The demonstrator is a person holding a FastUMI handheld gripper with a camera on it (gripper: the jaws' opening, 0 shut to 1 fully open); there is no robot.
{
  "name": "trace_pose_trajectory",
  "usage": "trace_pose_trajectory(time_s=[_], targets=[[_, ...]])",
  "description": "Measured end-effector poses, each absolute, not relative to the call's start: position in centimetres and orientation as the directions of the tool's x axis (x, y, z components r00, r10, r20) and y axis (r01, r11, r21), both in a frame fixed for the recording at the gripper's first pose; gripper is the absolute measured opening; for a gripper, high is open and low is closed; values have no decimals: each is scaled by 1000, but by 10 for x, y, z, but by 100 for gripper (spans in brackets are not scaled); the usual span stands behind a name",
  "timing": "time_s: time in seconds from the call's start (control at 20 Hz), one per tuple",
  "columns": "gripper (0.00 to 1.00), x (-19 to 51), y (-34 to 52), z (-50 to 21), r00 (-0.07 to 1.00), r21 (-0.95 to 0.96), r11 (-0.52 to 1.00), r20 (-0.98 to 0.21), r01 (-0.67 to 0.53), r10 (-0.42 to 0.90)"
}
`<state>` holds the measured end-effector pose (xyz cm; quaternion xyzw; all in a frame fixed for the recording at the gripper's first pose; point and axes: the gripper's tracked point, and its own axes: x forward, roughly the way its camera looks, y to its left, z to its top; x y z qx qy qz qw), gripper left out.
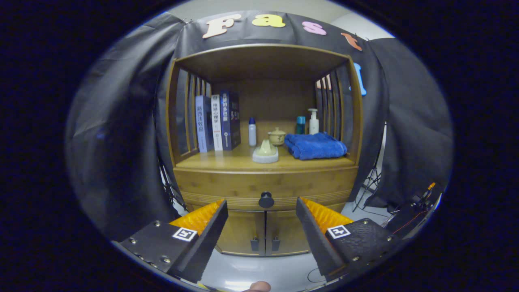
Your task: Pull open the drawer, take out the items inside it, and place them on the countertop above the cabinet.
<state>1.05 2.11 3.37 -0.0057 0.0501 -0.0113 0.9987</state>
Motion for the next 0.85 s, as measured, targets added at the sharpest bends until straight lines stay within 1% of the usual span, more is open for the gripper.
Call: trace_pose_trajectory(time_s=[0.15, 0.4, 0.5, 0.85], targets=[[100, -6, 24, 62, 998, -10, 1000, -54, 11, -11], [100, -17, 29, 98, 1000, -23, 1000, -21, -4, 3], [100, -21, 22, 109, 1000, -41, 999, -1, 9, -9], [100, -22, 5, 101, 999, -28, 999, 39, 24, -23]])
